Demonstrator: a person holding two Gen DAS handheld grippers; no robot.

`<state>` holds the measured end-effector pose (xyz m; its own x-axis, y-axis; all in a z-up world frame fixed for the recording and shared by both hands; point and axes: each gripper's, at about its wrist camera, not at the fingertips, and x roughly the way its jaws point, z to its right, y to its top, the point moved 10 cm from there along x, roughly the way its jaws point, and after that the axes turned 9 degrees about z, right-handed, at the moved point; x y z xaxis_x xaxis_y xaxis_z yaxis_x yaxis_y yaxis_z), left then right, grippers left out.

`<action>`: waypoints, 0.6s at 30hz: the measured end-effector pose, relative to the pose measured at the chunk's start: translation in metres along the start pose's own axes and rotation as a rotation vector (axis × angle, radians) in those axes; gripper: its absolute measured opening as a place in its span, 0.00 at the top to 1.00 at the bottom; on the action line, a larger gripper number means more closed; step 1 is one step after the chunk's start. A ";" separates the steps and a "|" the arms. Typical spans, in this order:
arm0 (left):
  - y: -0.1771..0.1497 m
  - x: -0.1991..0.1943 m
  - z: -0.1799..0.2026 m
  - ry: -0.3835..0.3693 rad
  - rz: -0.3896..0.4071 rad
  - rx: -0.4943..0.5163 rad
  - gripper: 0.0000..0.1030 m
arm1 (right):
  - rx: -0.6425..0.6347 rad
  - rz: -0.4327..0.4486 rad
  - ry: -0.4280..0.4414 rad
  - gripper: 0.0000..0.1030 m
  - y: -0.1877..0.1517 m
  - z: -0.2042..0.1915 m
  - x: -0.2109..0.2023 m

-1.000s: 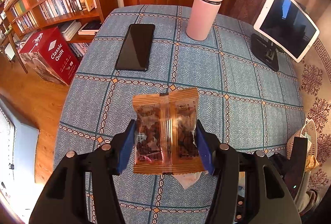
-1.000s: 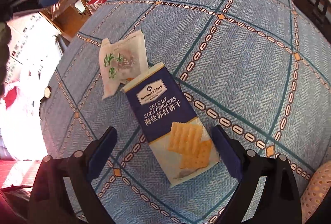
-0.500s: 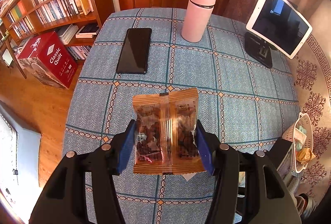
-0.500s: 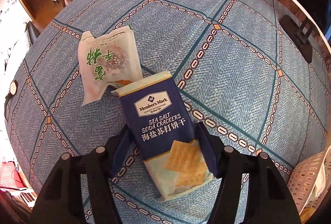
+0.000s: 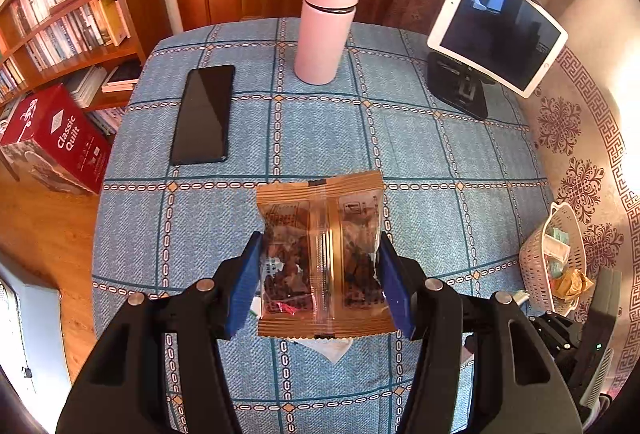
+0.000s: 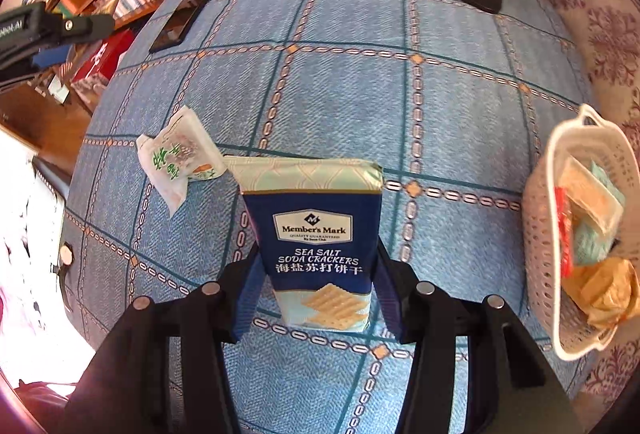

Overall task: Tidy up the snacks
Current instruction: 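Carry the blue cracker pack into the basket and open the right gripper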

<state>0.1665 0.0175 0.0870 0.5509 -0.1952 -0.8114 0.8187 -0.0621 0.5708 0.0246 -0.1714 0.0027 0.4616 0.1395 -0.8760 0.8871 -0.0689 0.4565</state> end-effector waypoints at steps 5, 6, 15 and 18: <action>0.003 0.009 0.022 -0.045 -0.008 0.030 0.45 | 0.139 0.074 -0.046 0.51 0.004 0.042 -0.041; 0.003 0.010 0.027 -0.053 -0.011 0.039 0.45 | 0.170 0.091 -0.053 0.51 0.005 0.054 -0.048; 0.005 0.004 0.074 -0.098 0.009 0.112 0.45 | 0.327 0.231 -0.153 0.51 0.034 0.140 -0.096; -0.001 -0.003 0.091 -0.098 0.013 0.124 0.45 | 0.355 0.248 -0.157 0.52 0.039 0.168 -0.101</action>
<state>0.1494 -0.0707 0.1002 0.5377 -0.2912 -0.7913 0.7821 -0.1782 0.5971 0.0132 -0.3540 0.0831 0.6311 -0.0732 -0.7722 0.6831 -0.4194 0.5980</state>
